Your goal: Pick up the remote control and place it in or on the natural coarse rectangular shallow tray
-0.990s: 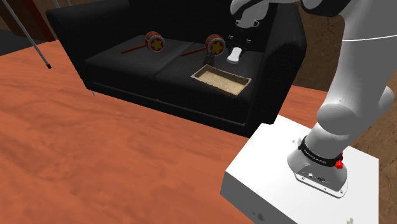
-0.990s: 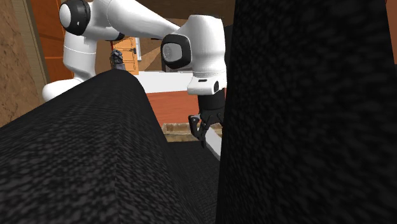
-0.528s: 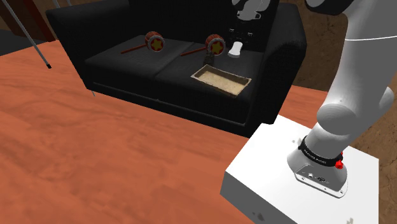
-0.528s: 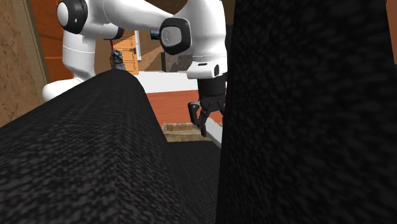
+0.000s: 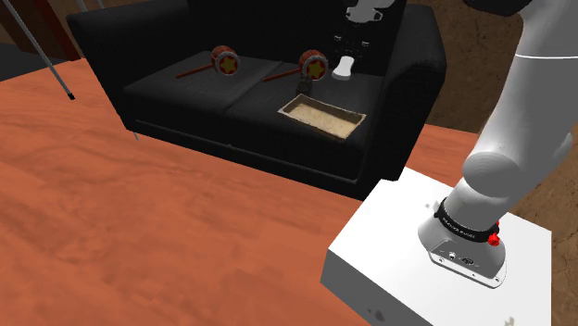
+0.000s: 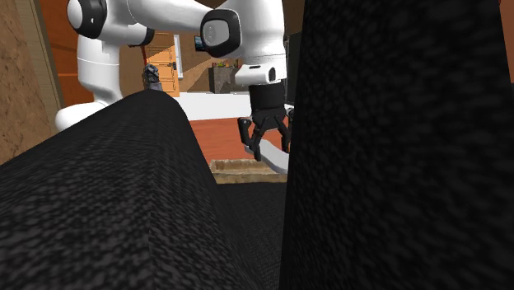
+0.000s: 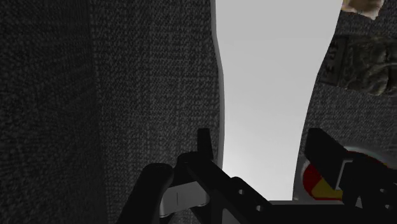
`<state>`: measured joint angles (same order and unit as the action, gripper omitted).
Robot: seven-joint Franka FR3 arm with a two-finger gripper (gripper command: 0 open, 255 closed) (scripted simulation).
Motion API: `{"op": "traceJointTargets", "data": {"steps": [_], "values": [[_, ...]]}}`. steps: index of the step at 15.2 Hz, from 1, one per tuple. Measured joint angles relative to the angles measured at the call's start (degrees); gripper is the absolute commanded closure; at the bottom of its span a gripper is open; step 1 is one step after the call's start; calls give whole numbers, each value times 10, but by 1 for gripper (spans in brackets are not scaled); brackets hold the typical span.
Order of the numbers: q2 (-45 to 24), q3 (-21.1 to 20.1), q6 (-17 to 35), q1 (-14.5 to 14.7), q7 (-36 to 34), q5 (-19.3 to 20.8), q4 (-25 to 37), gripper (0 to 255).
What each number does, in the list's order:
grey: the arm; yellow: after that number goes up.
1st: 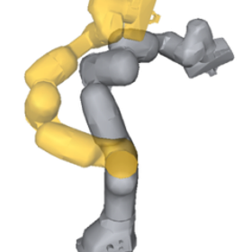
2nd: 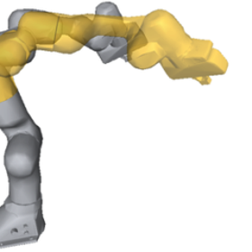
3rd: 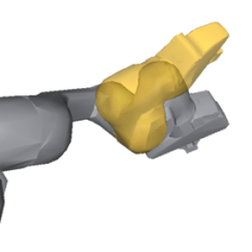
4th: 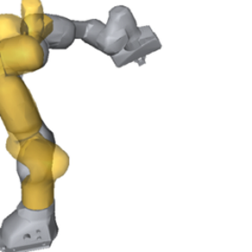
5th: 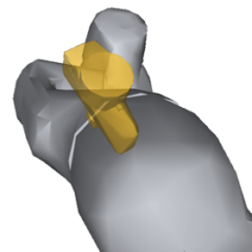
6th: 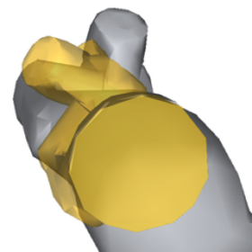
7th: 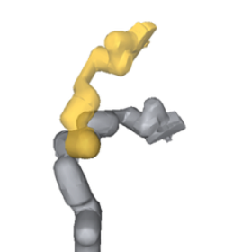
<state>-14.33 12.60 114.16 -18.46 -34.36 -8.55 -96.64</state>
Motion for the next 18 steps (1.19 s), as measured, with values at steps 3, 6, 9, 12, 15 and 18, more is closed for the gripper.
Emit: {"op": "traceJointTargets", "data": {"steps": [3, 6, 9, 12, 15, 18], "values": [[62, -6, 23, 19, -24, 15, -81, 255], [116, -15, 37, 35, -54, 30, -146, 255], [170, -31, 51, 52, -90, 43, -210, 255], [223, -48, 58, 65, -125, 52, -267, 255], [279, -69, 65, 77, -160, 58, -329, 255], [278, -73, 87, 79, -166, 58, -349, 255]]}}
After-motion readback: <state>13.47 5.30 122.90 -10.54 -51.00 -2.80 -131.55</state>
